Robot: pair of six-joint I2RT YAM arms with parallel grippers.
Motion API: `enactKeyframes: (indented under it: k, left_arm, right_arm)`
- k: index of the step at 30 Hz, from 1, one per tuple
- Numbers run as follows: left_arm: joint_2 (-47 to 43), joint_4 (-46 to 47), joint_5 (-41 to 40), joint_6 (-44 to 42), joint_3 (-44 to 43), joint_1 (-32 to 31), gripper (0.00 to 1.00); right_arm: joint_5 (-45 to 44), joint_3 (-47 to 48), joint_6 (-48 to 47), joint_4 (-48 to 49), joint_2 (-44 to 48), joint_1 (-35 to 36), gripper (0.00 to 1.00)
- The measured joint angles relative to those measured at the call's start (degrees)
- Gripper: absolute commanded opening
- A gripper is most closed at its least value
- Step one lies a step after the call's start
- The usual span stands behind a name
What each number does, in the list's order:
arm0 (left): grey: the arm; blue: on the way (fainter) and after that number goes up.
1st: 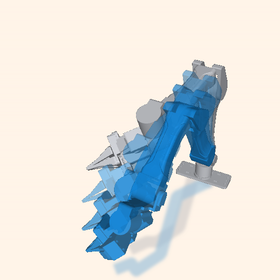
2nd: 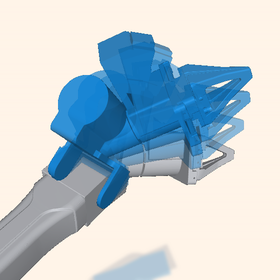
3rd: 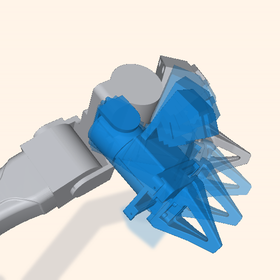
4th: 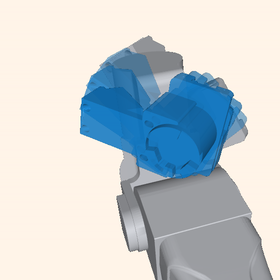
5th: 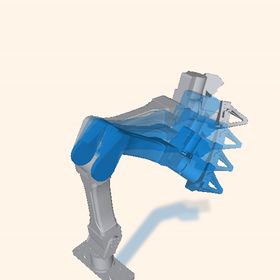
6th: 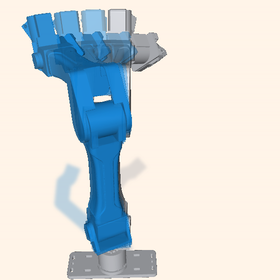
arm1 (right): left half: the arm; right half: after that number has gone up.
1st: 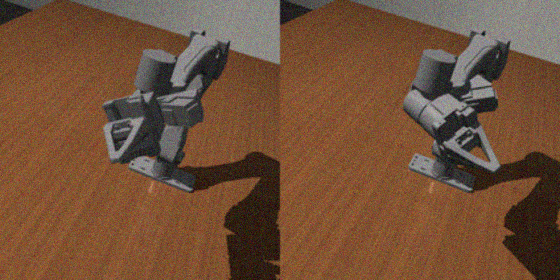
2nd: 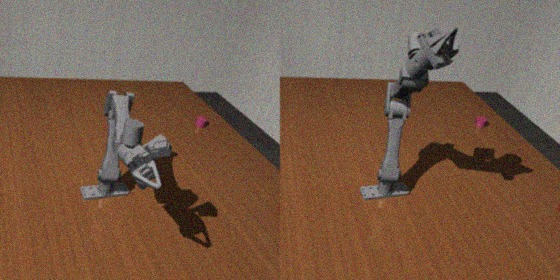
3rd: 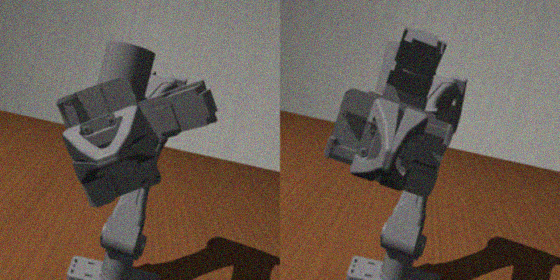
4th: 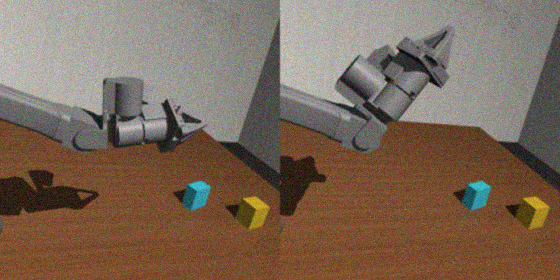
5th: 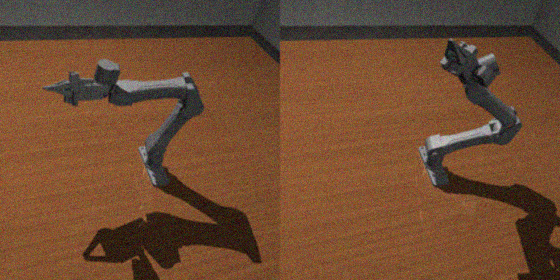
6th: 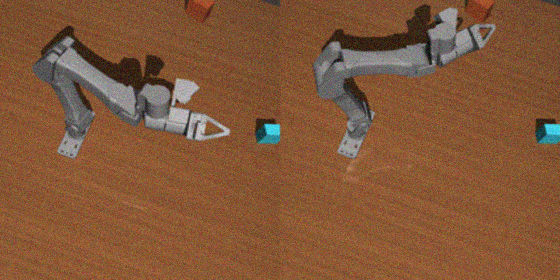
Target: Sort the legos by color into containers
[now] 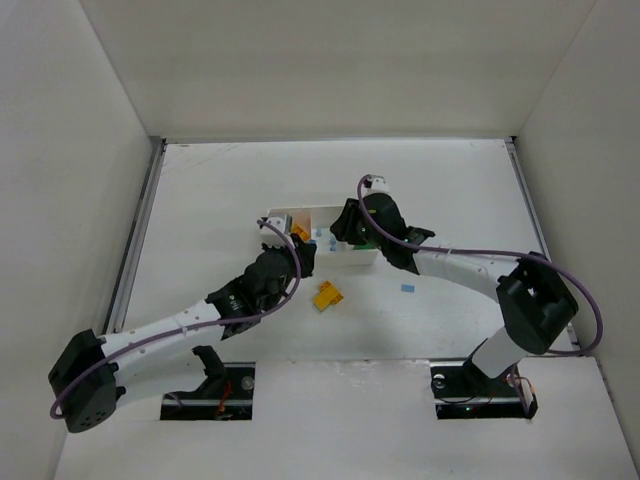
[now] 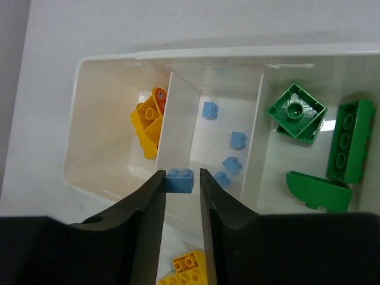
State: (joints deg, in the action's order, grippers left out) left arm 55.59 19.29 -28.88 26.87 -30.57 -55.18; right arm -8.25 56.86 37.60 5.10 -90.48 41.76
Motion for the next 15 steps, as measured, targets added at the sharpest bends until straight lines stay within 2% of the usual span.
enactKeyframes:
  k: [2, 7, 10, 15]
  left_arm:
    - [0.85, -0.33, 1.09, 0.26, -0.07, 1.49, 0.13]
    - [5.51, -0.48, 4.33, 0.66, -1.33, 4.35, 0.13]
    - [8.87, -0.52, 6.21, 0.68, -3.15, 5.64, 0.13]
    - [15.78, -0.35, 9.25, 0.68, -7.74, 7.30, 0.14]
  right_arm:
    - [-0.09, 0.20, 0.09, 0.09, 0.00, 0.00, 0.46]
    - [-0.24, 0.20, 0.13, 0.11, 0.11, -0.02, 0.46]
    - [-0.48, -1.18, 0.09, 0.39, 1.84, -0.02, 0.40]
    - [-1.97, -7.37, -0.92, 1.03, 10.47, 0.00, 0.29]
